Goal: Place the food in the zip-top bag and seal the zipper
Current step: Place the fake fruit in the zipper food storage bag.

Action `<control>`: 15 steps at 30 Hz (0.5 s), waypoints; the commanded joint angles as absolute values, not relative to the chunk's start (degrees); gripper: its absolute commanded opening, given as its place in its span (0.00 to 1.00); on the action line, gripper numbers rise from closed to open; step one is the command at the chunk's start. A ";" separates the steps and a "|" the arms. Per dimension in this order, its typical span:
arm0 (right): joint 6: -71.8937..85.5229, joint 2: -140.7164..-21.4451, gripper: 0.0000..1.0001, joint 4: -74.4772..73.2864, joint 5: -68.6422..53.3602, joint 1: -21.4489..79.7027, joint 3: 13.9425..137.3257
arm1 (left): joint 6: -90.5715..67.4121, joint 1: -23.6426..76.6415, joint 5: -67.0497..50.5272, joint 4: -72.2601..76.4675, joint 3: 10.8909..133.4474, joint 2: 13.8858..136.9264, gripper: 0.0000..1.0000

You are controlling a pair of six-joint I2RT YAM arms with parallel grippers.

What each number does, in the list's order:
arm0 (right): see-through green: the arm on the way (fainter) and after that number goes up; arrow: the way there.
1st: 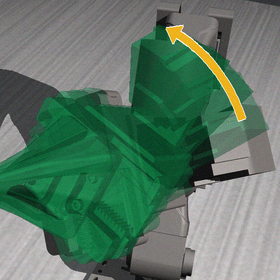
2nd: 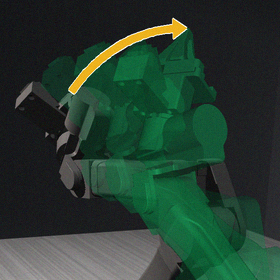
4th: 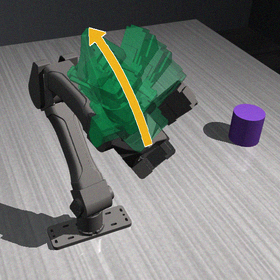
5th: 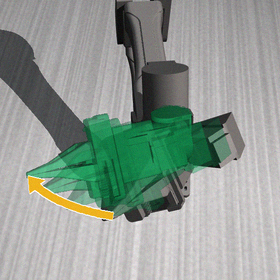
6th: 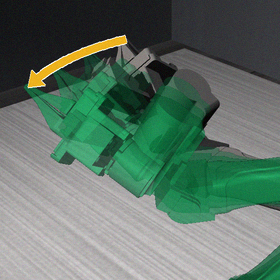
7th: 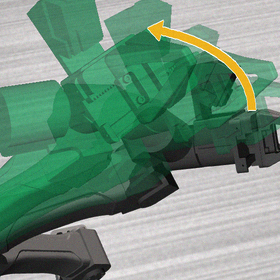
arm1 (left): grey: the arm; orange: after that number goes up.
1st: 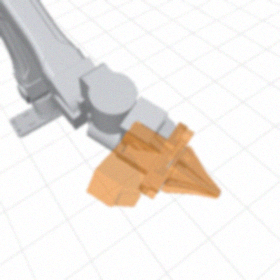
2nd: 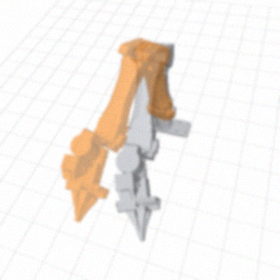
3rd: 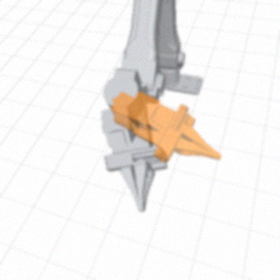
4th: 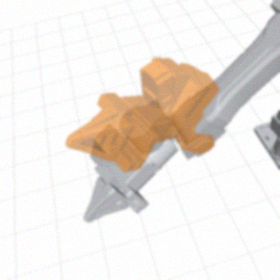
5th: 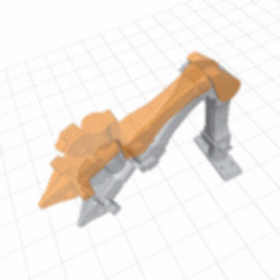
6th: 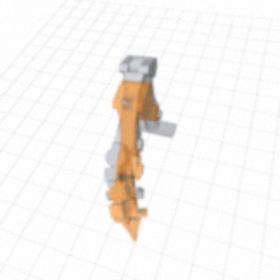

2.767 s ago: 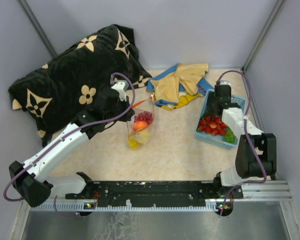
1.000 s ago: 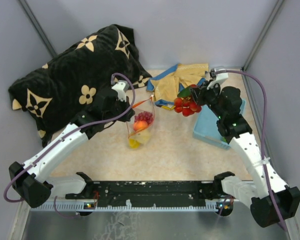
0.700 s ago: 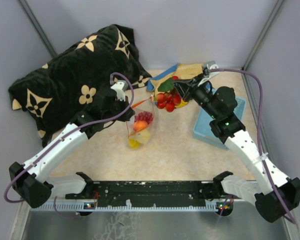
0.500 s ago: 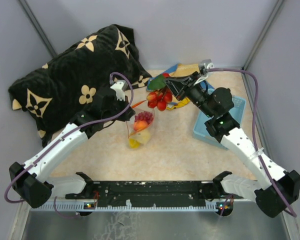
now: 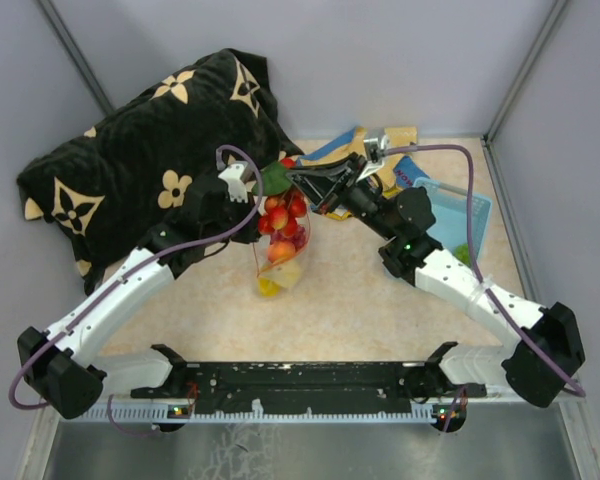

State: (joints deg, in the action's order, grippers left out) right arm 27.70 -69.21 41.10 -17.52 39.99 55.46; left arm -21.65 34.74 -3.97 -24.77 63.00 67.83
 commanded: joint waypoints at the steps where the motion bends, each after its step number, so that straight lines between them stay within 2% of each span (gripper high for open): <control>1: 29.83 -69.55 0.00 51.12 -16.50 41.85 53.91 | -22.53 34.06 -5.14 -23.16 62.41 66.29 0.00; 15: 30.06 -71.34 0.00 61.51 -12.83 42.14 40.35 | -23.63 33.06 -6.95 -22.32 61.87 65.76 0.00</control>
